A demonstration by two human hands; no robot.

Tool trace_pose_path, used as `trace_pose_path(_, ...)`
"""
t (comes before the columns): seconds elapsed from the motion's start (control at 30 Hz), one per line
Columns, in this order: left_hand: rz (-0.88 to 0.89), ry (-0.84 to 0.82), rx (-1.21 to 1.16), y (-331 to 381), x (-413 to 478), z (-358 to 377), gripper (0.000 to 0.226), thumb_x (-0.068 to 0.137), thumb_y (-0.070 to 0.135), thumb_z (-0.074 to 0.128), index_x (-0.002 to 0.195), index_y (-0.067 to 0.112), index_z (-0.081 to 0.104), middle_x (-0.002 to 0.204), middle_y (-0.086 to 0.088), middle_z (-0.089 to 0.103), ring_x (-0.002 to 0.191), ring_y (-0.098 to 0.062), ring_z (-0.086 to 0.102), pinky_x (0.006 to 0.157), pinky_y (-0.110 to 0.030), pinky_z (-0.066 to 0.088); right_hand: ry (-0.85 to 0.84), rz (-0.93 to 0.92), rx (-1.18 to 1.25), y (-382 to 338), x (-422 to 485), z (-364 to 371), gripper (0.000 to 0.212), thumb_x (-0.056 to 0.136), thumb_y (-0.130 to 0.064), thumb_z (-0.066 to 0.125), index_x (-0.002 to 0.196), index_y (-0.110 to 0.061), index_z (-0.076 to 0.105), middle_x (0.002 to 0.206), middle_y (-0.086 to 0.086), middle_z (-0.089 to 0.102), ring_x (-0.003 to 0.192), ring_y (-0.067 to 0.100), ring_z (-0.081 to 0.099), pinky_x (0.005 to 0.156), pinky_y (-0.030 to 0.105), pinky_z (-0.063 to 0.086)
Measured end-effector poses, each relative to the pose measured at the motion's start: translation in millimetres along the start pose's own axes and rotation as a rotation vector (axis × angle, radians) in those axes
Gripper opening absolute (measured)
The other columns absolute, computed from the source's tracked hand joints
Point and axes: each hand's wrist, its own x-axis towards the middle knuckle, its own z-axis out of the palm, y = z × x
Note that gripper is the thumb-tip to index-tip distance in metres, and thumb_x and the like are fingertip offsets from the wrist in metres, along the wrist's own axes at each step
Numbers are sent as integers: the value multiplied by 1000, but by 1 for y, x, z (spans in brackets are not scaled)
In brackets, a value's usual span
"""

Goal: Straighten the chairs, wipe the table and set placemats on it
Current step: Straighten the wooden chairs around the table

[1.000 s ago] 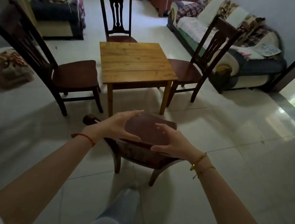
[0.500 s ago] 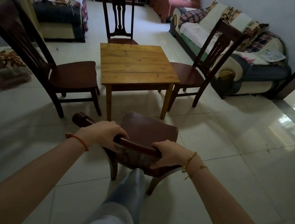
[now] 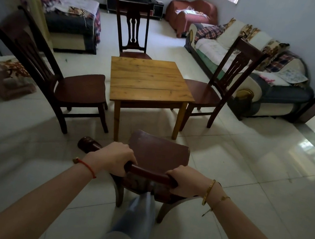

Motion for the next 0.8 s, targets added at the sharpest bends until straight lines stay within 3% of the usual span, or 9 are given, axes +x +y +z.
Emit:
trace_pose_path(0.2,-18,78,-40,-5,33,-12,27,82,31,65,108,32,73,82,13,67,70,-5,57,56,-15,36,52,-7,-113,45,24,-43,13,86,-24,61,98,-22,66,84,-7,65,76,12,62,73,27,55)
trace_pose_path(0.3,-43,121,-65,-3,57,-19,23,81,32,66,103,30,73,78,13,63,71,-8,58,57,-17,37,27,-27,-128,70,35,-68,11,89,-21,61,99,-19,66,82,-9,62,74,7,58,67,14,47)
trace_pose_path(0.47,-102,185,-81,-10,92,-36,14,78,32,66,89,26,74,74,9,65,68,-10,60,54,-18,37,37,-36,-163,110,65,-98,12,89,-22,65,101,-22,65,75,-15,53,67,-3,50,63,11,38)
trace_pose_path(0.67,-110,164,-67,-17,131,-51,2,82,28,68,82,27,68,68,11,57,60,-5,51,53,-17,34,11,-63,-121,149,91,-105,19,88,-24,68,106,-20,67,88,-11,62,80,5,59,66,11,46)
trace_pose_path(0.8,-89,168,-34,-14,144,-50,10,81,30,66,88,24,71,72,10,60,64,-10,54,57,-21,40,-24,-63,-107,164,94,-101,23,87,-23,68,109,-22,67,86,-13,60,74,1,56,64,11,45)
